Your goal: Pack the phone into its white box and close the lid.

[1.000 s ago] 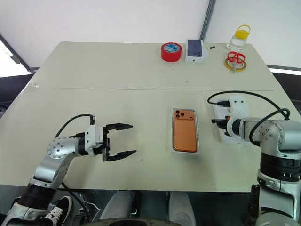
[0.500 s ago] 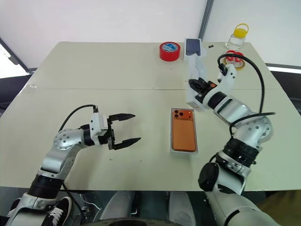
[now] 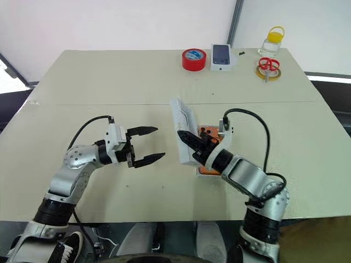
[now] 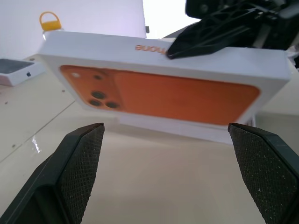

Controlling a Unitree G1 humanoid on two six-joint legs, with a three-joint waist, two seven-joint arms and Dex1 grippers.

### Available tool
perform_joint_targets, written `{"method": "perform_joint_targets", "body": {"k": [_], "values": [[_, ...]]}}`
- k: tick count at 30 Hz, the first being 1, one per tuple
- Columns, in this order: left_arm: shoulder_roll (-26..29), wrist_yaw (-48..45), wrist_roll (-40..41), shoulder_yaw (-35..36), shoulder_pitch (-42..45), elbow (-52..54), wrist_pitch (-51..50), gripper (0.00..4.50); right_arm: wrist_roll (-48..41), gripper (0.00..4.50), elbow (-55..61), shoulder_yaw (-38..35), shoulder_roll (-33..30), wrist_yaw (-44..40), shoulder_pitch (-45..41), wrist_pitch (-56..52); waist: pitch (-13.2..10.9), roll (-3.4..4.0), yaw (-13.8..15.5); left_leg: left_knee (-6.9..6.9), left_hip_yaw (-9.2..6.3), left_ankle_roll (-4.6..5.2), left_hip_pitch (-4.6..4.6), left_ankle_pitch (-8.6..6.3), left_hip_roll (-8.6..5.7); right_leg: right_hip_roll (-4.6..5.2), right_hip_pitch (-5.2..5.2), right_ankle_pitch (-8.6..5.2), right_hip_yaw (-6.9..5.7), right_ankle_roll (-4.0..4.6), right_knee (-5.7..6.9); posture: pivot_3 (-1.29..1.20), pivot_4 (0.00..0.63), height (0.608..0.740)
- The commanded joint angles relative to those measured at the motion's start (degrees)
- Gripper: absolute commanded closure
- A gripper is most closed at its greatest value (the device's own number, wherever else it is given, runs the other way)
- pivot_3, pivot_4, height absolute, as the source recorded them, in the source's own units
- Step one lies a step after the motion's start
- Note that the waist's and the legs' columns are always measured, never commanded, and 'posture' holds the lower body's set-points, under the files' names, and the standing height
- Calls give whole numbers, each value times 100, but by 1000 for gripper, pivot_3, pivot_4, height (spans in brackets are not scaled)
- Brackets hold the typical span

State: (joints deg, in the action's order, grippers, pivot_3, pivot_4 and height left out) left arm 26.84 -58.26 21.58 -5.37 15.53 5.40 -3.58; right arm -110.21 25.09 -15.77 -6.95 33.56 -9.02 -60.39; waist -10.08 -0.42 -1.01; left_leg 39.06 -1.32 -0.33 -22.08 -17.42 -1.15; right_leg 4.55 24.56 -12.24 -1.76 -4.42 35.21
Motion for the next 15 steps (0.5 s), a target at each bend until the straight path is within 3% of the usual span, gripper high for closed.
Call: {"method": "perform_joint_targets", "body": {"k": [1, 2, 5, 12, 15], "values": [[-13, 49, 121, 104, 49, 191, -42, 0, -279, 4432, 478, 519, -240, -204, 136, 561, 0, 1, 0, -2, -1, 0, 0, 0, 4, -5, 0, 0, -1, -1, 0, 0, 150, 739], [-18, 52, 121, 100, 54, 181, -30, 0, -279, 4432, 579, 625, -231, -335, 106, 730, -1, 1, -1, -3, -1, 0, 0, 0, 6, -8, 1, 0, -1, -1, 1, 0, 150, 739], [46, -165, 395, 84, 45, 217, -333, 858, -279, 4500, 609, 882, -431, -438, 65, 1009, 0, 0, 18, -2, -1, 0, 0, 0, 6, -9, 2, 1, -1, -1, 1, 0, 150, 739], [-65, -100, 201, -132, -156, 291, -238, 4239, -279, 4500, 188, 1080, -1003, -727, 546, 1085, 0, -2, 40, 0, 4, 1, -9, 0, -4, 8, 1, 0, 0, 2, -11, 0, 150, 739], [-445, 381, -258, -343, -156, 126, 67, 4437, -279, 4500, 189, 1141, -1360, -746, 549, 1133, 0, -1, 54, 1, 7, 2, -9, -1, -4, 11, 1, -1, 2, 2, -12, 0, 150, 739]]}}
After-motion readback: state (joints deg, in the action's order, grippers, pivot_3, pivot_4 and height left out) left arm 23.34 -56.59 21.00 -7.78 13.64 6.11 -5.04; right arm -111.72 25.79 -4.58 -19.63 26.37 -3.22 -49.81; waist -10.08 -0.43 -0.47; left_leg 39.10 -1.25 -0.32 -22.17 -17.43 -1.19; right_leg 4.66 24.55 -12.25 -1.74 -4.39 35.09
